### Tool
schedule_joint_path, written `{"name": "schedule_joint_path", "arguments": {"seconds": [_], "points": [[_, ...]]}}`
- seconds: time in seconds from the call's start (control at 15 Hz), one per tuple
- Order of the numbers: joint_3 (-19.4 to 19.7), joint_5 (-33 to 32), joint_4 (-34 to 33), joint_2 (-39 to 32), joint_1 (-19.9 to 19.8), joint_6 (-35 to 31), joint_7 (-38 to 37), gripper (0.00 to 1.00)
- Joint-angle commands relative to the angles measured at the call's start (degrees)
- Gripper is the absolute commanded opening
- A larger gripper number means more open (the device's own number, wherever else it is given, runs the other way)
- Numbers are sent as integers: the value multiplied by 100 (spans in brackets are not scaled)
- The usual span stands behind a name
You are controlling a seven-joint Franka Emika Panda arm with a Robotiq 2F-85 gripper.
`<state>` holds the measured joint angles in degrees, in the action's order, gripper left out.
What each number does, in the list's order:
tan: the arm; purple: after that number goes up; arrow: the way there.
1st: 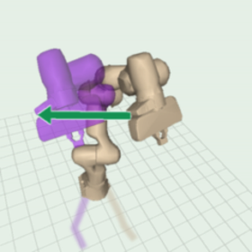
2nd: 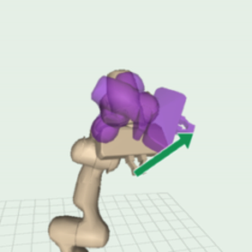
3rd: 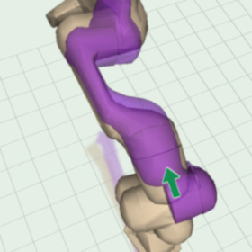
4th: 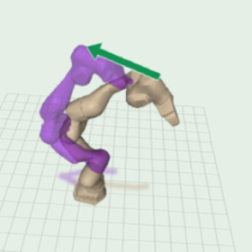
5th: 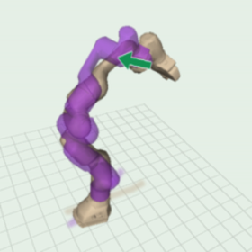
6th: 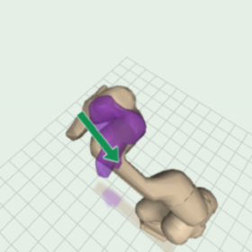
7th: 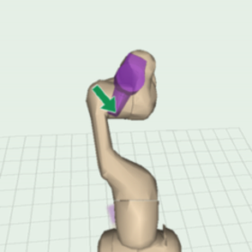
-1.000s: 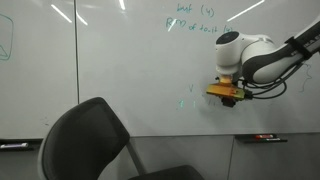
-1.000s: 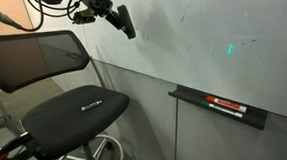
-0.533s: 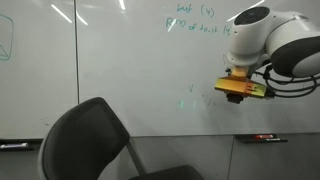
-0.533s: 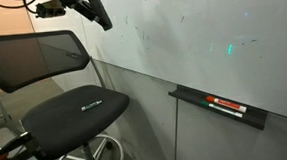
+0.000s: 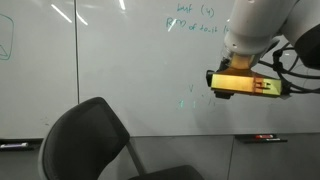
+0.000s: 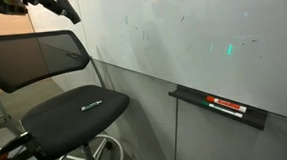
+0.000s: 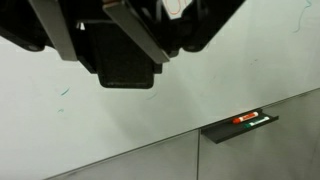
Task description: Erase the words on the whiteboard
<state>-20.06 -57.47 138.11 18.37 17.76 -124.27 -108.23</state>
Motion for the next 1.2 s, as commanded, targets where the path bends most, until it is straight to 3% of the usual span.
{"name": "schedule_joint_path", "arguments": {"seconds": [0.0, 0.2, 0.4, 0.73, 0.87, 1.0, 1.07, 1.13], "points": [[-405, 157, -563, -923, 253, -16, 466, 31], [-748, 28, -1110, -1977, 450, 131, 697, 31], [-812, 16, -1712, -3050, 748, 298, 1166, 31], [-394, 189, -3146, -4807, 1210, 784, 2700, 31], [-324, 259, -3729, -5404, 1061, 1071, 3467, 31], [-21, 617, -4194, -5790, 1156, 1299, 4263, 31], [-102, 685, -4419, -6005, 992, 1523, 4609, 31], [201, 966, -4602, -6093, 1191, 1661, 5025, 31]]}}
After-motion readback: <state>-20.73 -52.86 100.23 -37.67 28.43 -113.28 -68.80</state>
